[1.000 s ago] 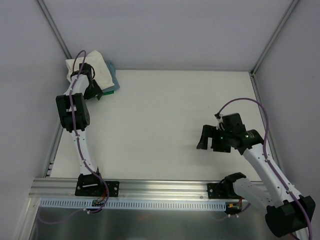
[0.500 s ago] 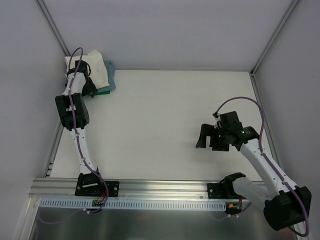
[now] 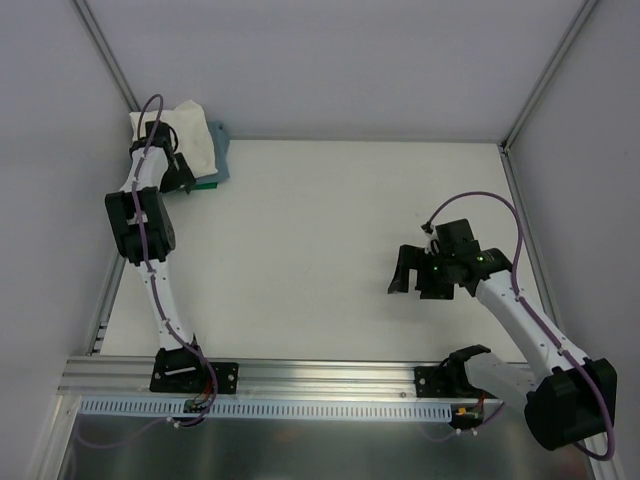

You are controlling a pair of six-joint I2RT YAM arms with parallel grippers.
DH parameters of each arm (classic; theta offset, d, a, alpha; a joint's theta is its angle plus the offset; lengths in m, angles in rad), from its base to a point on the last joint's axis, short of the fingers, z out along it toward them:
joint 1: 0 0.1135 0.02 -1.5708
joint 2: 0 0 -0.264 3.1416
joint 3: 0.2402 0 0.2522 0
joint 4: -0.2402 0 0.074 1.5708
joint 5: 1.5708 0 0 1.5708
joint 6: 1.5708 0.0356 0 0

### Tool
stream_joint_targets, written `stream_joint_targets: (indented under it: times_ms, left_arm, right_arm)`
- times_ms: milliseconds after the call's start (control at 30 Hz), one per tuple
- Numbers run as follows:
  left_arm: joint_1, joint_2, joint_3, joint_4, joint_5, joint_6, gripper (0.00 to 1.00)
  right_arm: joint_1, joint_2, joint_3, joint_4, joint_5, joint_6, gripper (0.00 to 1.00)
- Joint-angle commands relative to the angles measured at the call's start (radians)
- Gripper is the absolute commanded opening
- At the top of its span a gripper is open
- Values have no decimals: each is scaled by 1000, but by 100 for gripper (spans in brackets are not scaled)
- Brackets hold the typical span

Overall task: Fold and stack the t-shirts
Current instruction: Put the neatly folded tshirt into the corner of the board with the left arm

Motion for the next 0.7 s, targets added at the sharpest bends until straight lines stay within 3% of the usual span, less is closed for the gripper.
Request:
stream_joint_targets:
  times_ms: [0, 267, 367, 467, 667]
  left_arm:
    - [-71, -291, -138, 126, 152, 53, 99]
    - [-272, -692, -370, 209, 322, 111, 99]
    - [-341, -868, -534, 263, 390, 122, 99]
    - [-388, -1061, -796, 372, 467, 81, 99]
    - [-422, -1339, -1059, 457, 513, 48, 99]
  right_arm:
    - [-5, -25, 21, 14, -20, 11, 100]
    - [-7, -167, 72, -70, 33, 20, 99]
    - [-5, -215, 87, -113, 67, 11, 99]
    - [-7, -273, 98, -153, 113, 0, 99]
    - [-5, -358, 153, -245, 208, -35, 100]
